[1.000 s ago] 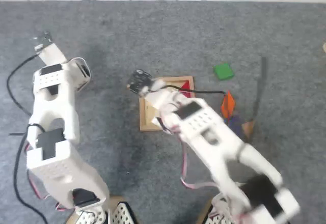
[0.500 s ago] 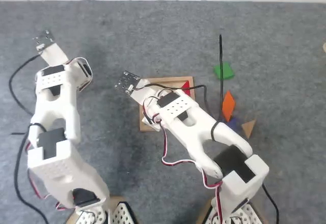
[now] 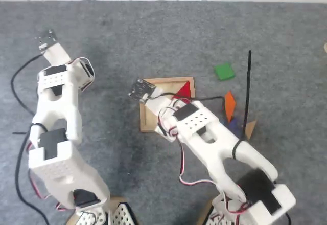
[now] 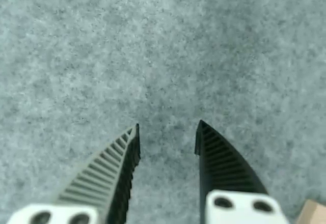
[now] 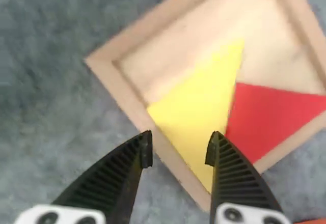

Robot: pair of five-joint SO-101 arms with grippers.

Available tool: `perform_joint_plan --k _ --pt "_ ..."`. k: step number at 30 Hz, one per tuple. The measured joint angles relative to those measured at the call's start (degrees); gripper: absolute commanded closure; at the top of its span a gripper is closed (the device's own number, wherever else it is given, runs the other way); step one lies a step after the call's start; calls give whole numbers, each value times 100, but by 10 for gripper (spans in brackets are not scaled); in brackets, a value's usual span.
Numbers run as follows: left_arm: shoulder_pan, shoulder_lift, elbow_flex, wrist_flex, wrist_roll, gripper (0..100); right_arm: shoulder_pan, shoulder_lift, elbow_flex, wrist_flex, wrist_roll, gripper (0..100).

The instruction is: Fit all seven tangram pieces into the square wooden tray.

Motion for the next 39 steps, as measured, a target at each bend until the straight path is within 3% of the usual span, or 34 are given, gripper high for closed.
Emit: perform_joint_plan --k 4,14,39 --pt "0 0 0 0 0 815 185 747 -378 0 -9 812" --pt "0 185 9 0 0 815 -281 2066 -2084 220 -9 814" --pt "44 193 9 -9 0 815 -141 2171 -2154 70 -264 815"
